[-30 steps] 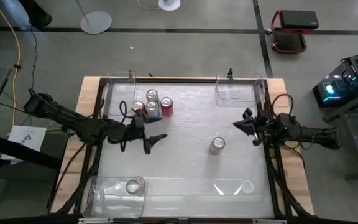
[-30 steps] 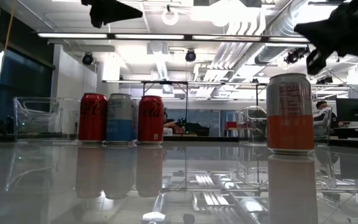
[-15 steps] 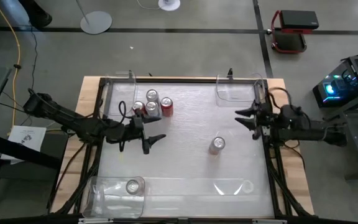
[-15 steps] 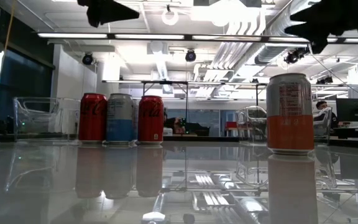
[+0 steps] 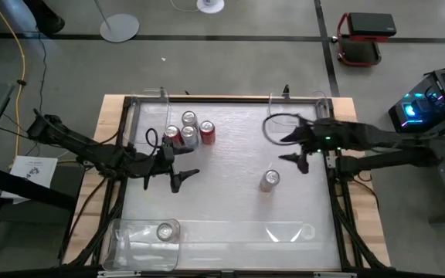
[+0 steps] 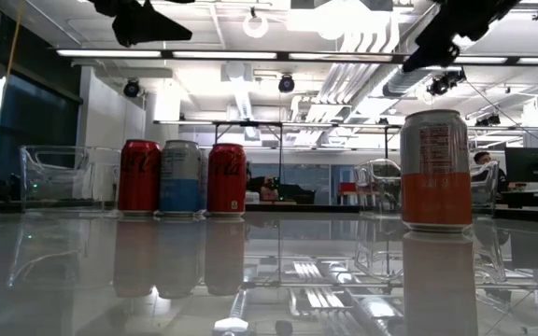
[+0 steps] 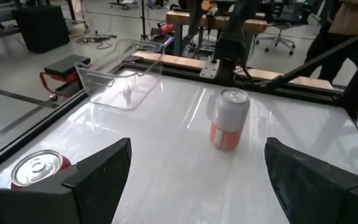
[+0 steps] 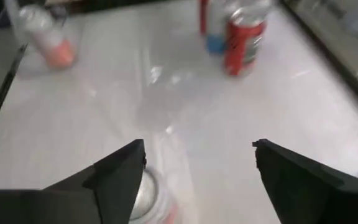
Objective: Sort soda cans
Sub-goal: Put the right orange and white soda can into the bottom transparent bin
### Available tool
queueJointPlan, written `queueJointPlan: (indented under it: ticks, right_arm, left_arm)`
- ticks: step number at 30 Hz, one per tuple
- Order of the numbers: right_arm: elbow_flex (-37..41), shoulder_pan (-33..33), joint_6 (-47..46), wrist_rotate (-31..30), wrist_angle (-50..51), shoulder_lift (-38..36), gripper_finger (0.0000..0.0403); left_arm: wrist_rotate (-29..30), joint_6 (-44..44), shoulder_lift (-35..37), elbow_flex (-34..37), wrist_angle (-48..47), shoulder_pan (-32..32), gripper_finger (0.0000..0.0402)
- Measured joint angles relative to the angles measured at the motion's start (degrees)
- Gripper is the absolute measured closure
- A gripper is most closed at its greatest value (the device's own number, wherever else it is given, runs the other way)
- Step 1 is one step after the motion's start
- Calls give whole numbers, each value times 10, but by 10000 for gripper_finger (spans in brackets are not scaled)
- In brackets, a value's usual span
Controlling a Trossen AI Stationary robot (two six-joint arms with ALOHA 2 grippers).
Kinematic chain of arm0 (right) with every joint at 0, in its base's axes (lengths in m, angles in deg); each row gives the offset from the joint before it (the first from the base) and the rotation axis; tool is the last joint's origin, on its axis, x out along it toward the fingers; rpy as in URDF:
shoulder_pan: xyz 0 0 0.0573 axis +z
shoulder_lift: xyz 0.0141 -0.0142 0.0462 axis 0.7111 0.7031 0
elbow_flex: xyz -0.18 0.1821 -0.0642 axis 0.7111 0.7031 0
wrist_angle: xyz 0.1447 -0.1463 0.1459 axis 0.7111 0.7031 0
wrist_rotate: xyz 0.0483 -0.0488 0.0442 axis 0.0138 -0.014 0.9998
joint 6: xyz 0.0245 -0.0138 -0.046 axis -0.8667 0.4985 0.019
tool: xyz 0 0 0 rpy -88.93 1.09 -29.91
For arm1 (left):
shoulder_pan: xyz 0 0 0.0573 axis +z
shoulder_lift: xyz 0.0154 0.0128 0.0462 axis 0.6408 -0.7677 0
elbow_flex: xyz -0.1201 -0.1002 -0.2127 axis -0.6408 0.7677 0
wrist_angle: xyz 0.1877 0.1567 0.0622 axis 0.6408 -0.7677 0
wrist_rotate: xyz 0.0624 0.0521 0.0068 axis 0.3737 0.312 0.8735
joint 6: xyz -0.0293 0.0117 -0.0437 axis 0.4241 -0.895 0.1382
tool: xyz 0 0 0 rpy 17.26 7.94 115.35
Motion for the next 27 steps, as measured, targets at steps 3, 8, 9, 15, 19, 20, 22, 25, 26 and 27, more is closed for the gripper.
queueJointPlan:
  ticks: [3,8,9,15,19,20,22,25,26,27]
  right_arm:
    - [0,0,-8,67,-2,48,93]
    - [0,8,-25,99,-2,117,91]
    - [0,12,-17,99,-2,128,91]
    - [0,51,4,104,-5,181,91]
    - [0,75,-3,89,-5,203,91]
    - [0,81,-6,70,-5,210,91]
    - [0,94,-7,39,-5,226,91]
    - [-1,109,5,29,-13,251,90]
    - [-2,114,8,28,-15,258,90]
    - [-2,118,8,26,-18,265,90]
  left_arm:
    - [0,1,0,0,-9,-9,55]
    - [-1,10,0,0,-18,-19,55]
    - [-1,11,0,0,-18,-21,55]
    - [-1,21,0,0,-21,-21,55]
    - [0,24,0,0,-21,-21,55]
    - [0,25,0,0,-21,-21,55]
    - [0,25,0,0,-21,-21,55]
    - [0,25,0,0,-21,-21,55]
    - [0,25,0,0,-21,-21,55]
    - [0,25,0,0,-21,-21,55]
